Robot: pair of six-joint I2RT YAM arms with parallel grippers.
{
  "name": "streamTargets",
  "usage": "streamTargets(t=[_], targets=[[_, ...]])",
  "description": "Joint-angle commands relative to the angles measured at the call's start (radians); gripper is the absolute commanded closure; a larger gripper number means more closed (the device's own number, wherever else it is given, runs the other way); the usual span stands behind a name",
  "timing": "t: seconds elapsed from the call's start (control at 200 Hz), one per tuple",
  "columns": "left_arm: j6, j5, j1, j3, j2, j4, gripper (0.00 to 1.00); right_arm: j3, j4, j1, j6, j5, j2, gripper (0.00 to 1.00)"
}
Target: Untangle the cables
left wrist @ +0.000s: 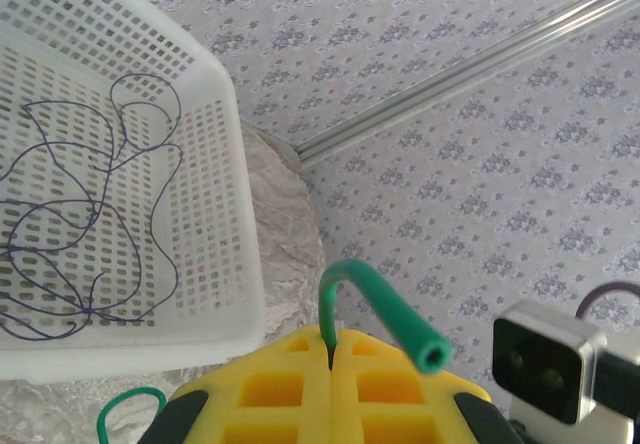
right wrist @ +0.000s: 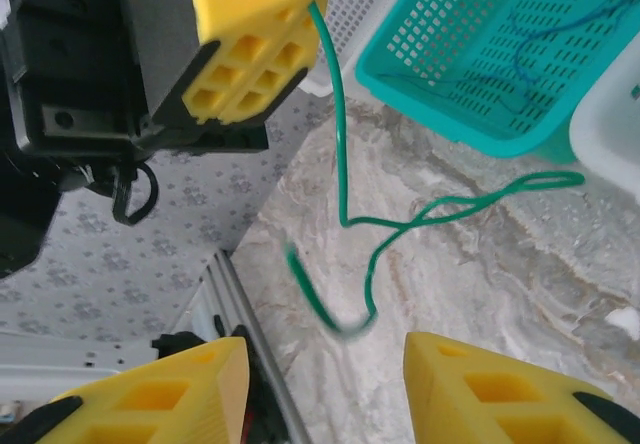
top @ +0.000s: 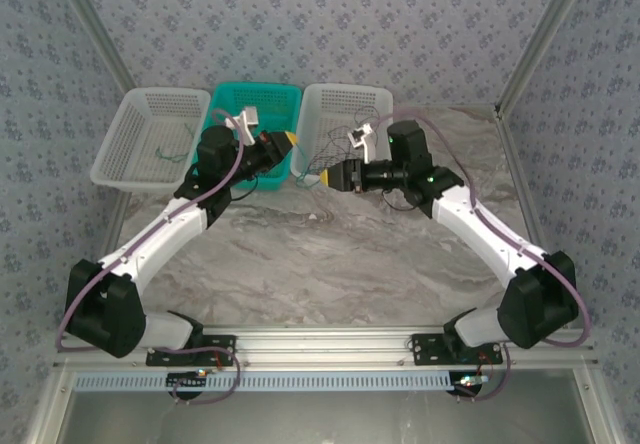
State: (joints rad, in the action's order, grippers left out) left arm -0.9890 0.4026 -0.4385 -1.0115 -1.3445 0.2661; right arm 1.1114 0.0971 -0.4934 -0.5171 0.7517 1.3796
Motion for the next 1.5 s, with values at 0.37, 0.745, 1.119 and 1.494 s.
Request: streamTargets(t=[0.37, 0.745, 1.119, 1.494], targets=[[0.006, -0.019, 0.003, -0.03, 0.042, -0.034, 1.0, -0.198, -0.611, -0.117, -0.134, -0.239, 0.051, 0.63], [0.033, -0.093, 0.187, -0.016, 0.182, -0.252, 1.0, -0.279, -0.398, 0.0, -0.121, -0.325, -0.028, 1.0], [0.067, 0.003, 0.544, 0.025, 0.31, -0.366, 1.0, -0.432, -0.165, 0.295, -0.137, -0.347, -0.233, 1.0], [0.131, 0.049, 0.516, -0.086, 0.224, -0.283, 1.0, -0.273, -0.237, 0.162, -0.154, -0.247, -0.166, 0.81]])
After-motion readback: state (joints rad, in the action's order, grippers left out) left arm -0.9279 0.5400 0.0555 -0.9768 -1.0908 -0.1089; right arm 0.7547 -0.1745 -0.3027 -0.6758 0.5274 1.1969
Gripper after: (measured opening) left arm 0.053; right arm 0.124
